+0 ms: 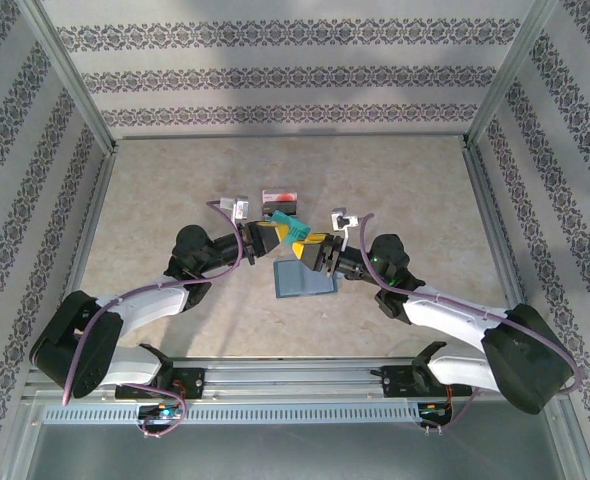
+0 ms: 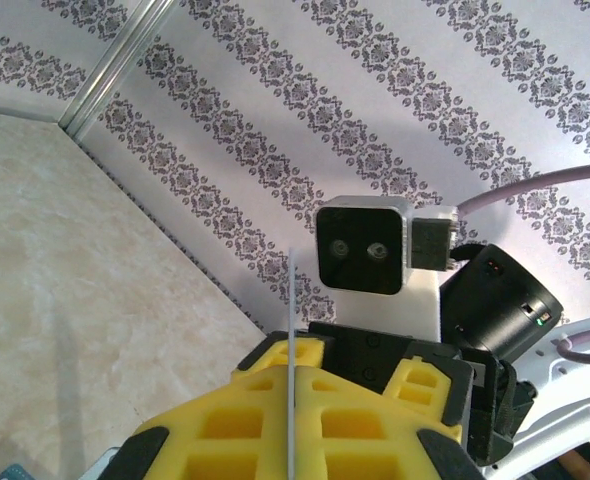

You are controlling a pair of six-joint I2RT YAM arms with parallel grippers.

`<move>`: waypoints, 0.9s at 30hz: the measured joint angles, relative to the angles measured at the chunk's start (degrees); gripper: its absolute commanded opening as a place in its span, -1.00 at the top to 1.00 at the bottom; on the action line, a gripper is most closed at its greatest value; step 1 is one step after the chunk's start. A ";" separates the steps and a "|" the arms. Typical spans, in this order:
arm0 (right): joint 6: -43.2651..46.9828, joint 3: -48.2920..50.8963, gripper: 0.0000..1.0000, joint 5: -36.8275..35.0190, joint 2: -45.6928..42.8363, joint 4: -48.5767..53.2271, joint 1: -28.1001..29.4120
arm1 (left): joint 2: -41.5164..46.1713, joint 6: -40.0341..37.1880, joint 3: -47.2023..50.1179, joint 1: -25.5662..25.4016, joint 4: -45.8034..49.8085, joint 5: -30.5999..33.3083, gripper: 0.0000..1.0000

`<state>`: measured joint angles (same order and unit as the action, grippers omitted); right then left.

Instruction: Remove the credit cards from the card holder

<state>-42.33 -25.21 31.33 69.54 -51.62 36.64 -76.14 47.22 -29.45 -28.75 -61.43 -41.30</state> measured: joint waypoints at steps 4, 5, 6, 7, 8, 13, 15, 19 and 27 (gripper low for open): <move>-0.90 -0.07 0.75 -0.02 0.85 -1.97 -0.04 | -0.50 0.92 0.00 0.00 -1.95 0.00 0.99; -1.05 -0.09 0.83 0.00 1.03 -2.23 -0.02 | -0.55 1.09 0.00 0.00 -2.23 0.02 0.96; -1.22 -0.13 0.89 0.13 1.05 -2.47 -0.02 | -0.59 1.09 0.04 0.02 -2.32 0.15 0.93; -1.29 -0.15 0.94 0.31 1.05 -2.80 0.00 | -0.66 1.14 0.09 0.04 -2.51 0.42 0.86; -1.31 -0.15 1.00 0.46 1.03 -2.89 -0.02 | -0.68 1.18 0.11 0.07 -2.54 0.44 0.75; -0.85 -0.24 1.00 1.07 0.20 -1.95 -0.04 | 0.17 -0.37 0.11 0.17 0.15 0.61 0.06; -0.52 -0.24 1.00 1.07 -1.25 -0.04 -0.35 | 2.64 -2.58 -0.04 0.46 4.50 0.66 -0.14; 1.81 -0.35 1.00 1.03 -5.70 6.99 -1.66 | 11.15 -11.56 -4.17 1.31 20.92 2.01 -0.42; 9.22 -4.98 1.00 3.98 -10.75 25.75 -1.88 | 16.20 -35.50 -25.62 1.51 57.55 5.49 -0.42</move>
<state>-33.10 -30.20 35.31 58.78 -25.87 34.76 -59.94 11.73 -55.07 -27.24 -3.88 -35.81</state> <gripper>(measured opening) 0.053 0.716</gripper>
